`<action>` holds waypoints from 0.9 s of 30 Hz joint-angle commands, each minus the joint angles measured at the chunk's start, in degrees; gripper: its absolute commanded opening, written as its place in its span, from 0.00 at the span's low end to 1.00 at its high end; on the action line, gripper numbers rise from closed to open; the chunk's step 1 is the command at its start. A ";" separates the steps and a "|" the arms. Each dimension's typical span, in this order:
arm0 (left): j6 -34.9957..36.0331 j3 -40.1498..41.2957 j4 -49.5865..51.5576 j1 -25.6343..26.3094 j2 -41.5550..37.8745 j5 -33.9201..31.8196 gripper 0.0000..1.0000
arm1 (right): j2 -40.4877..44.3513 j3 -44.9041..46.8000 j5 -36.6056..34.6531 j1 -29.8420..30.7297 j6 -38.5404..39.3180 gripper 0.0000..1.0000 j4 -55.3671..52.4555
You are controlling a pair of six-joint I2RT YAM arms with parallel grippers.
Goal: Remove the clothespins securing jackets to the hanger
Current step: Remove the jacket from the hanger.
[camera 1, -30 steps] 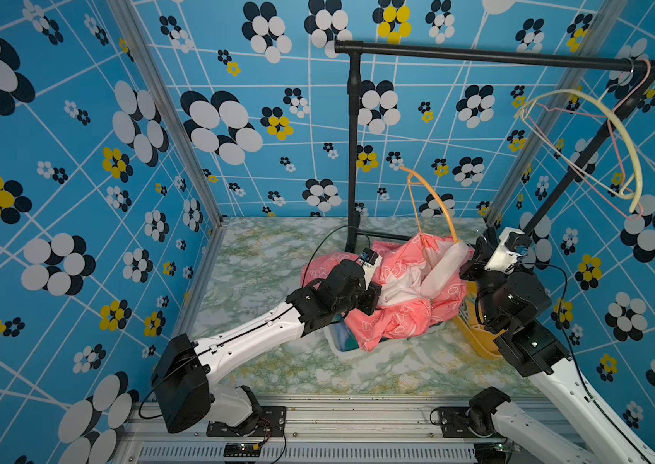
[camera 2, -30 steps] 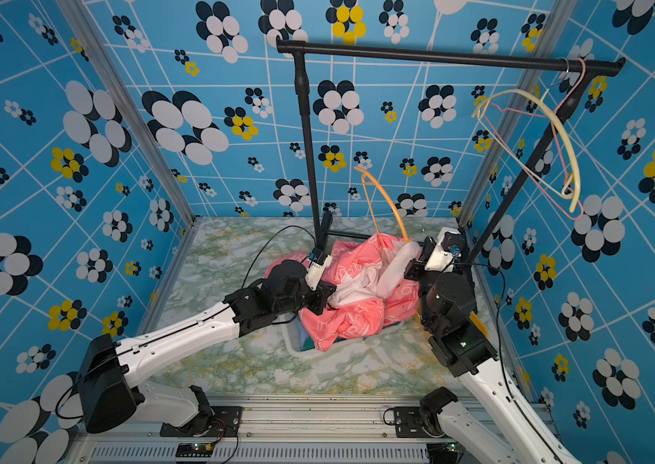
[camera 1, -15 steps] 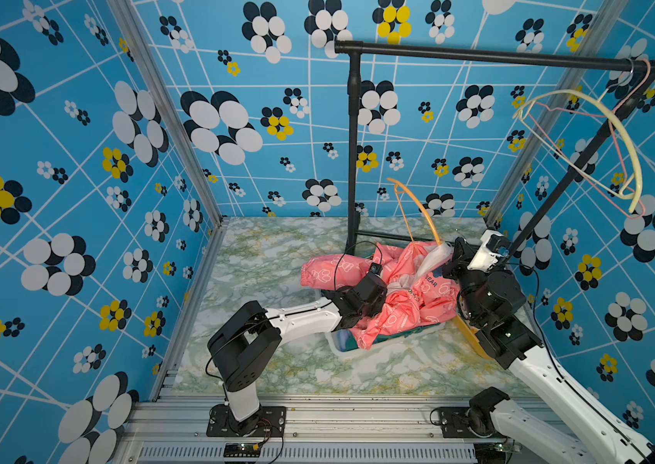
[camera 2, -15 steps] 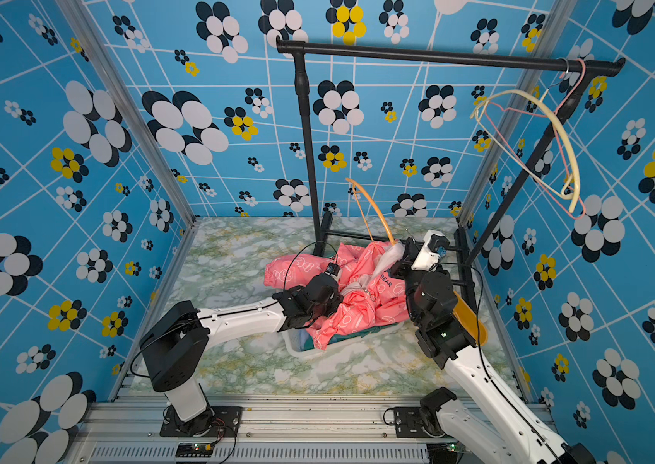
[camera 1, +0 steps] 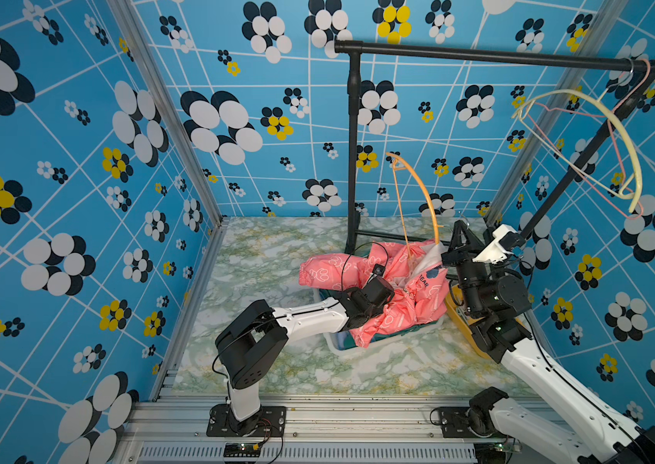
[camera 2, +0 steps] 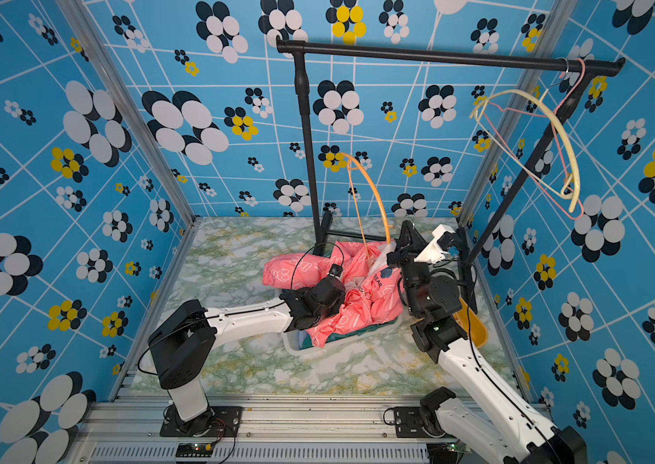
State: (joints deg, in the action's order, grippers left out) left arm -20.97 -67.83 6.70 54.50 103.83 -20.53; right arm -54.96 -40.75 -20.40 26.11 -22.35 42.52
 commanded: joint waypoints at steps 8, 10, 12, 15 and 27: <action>1.89 3.90 6.07 0.51 0.38 -3.33 0.00 | -13.15 -3.91 -3.40 0.26 -8.06 0.00 22.40; 1.56 3.78 5.82 0.61 0.71 -2.74 0.00 | -14.97 -5.93 -6.66 0.26 -6.36 0.00 25.43; 1.44 3.76 5.52 0.68 0.91 -2.41 0.00 | -16.65 -7.41 -9.35 0.18 -5.02 0.00 29.52; 0.97 3.85 5.51 0.87 1.07 -2.53 0.00 | -18.63 -8.67 -11.31 -0.86 -7.17 0.00 35.56; 1.80 2.59 6.89 0.77 2.05 -3.53 0.00 | -15.27 -13.55 -5.44 -4.26 -12.53 0.00 28.75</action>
State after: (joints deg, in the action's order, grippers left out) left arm -20.01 -66.39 5.78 55.48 103.20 -22.96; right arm -72.34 -54.04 -28.10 21.82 -33.45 62.11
